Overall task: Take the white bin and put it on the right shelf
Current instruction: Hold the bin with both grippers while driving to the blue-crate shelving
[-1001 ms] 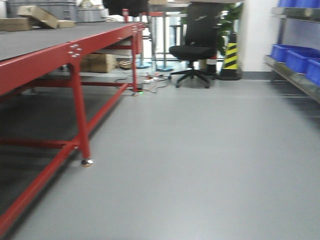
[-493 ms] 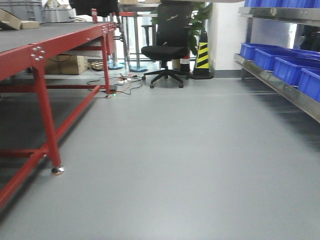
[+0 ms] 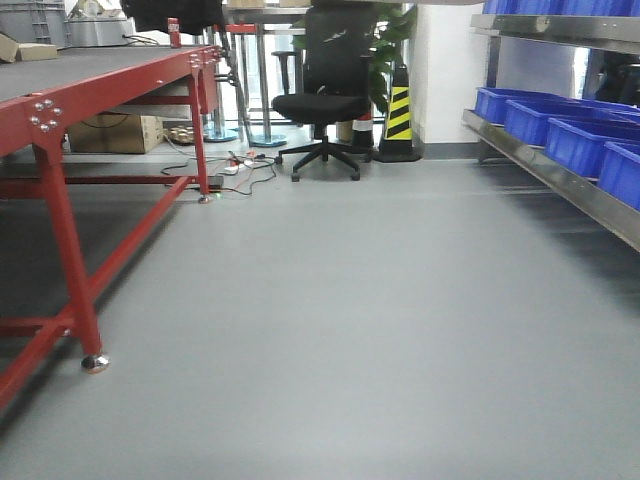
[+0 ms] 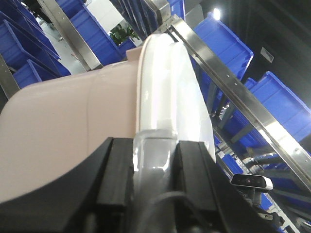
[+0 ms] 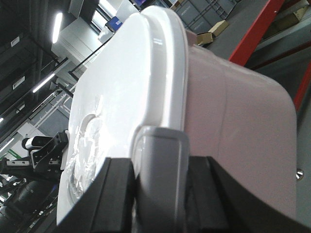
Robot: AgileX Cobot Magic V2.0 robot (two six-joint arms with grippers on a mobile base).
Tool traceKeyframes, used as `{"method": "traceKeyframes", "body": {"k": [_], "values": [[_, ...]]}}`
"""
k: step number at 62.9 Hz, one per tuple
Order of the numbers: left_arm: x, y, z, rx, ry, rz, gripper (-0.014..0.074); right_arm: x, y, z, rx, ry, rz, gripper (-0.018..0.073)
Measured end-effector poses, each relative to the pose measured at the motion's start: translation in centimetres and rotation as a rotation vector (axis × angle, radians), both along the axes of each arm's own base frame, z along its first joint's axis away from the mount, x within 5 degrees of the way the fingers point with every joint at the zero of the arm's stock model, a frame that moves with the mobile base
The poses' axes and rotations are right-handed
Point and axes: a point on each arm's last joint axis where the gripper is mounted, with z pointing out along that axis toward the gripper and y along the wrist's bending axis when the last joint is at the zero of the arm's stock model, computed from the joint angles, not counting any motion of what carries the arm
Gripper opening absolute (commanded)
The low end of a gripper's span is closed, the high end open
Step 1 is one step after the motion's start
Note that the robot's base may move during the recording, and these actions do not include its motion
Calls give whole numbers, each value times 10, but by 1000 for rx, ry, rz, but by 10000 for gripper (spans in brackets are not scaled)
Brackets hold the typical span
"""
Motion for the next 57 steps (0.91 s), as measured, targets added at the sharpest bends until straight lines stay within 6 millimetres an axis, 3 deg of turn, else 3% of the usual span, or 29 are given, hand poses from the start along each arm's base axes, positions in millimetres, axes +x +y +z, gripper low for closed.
{"method": "traceKeyframes", "body": {"k": [57], "values": [[0, 0, 0, 0, 0, 0, -126, 0, 0, 0, 0, 0, 0, 191]]}}
